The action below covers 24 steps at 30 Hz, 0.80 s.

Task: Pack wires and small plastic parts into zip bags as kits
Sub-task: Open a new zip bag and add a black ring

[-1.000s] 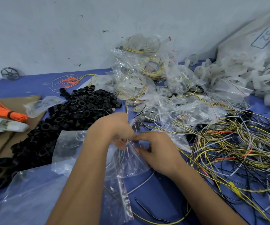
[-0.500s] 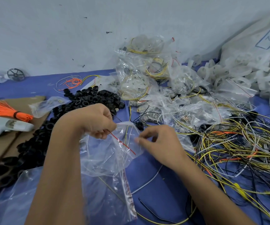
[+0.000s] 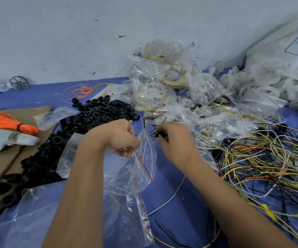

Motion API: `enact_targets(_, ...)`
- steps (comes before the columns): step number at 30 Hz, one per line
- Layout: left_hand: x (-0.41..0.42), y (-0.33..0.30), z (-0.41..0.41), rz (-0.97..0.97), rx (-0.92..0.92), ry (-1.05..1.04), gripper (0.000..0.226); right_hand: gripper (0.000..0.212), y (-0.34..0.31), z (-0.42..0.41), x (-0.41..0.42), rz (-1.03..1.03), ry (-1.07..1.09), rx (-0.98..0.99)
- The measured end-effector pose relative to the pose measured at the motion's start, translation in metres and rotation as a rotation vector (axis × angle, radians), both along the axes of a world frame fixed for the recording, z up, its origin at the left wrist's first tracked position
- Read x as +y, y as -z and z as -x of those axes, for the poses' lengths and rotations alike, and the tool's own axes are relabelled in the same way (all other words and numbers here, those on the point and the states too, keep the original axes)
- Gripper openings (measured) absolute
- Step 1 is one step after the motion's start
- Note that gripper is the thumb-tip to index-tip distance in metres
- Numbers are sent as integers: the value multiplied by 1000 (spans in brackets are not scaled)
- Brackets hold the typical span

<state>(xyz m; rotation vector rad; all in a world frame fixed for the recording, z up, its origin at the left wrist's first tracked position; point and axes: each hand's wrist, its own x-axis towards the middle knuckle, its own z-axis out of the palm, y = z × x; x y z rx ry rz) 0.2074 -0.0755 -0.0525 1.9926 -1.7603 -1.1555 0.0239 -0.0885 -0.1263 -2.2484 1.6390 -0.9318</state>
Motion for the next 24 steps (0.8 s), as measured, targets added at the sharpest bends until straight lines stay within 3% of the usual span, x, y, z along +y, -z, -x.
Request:
enact_targets(4,-2,4,4,49,57,-24,20,10,-8,5,14,-110,-3,-506)
enact_targets(10,-3,5,11,46,51,-12,20,24,-8,11,28,144,101,-453)
enact_targets(13,-2,3,11,38,55,-4,19,33,-5,17,25,116,218,-372)
enact_targets(19,-1,1,3,60,52,-30,20,28,-10,38,20,86,451,-505)
enact_targets(22,-1,-1,1,69,43,-31,19,28,-18,36,26,156,361,-641)
enact_targets(24,-1,-3,1,81,39,-30,19,25,-23,24,30,86,98,-743)
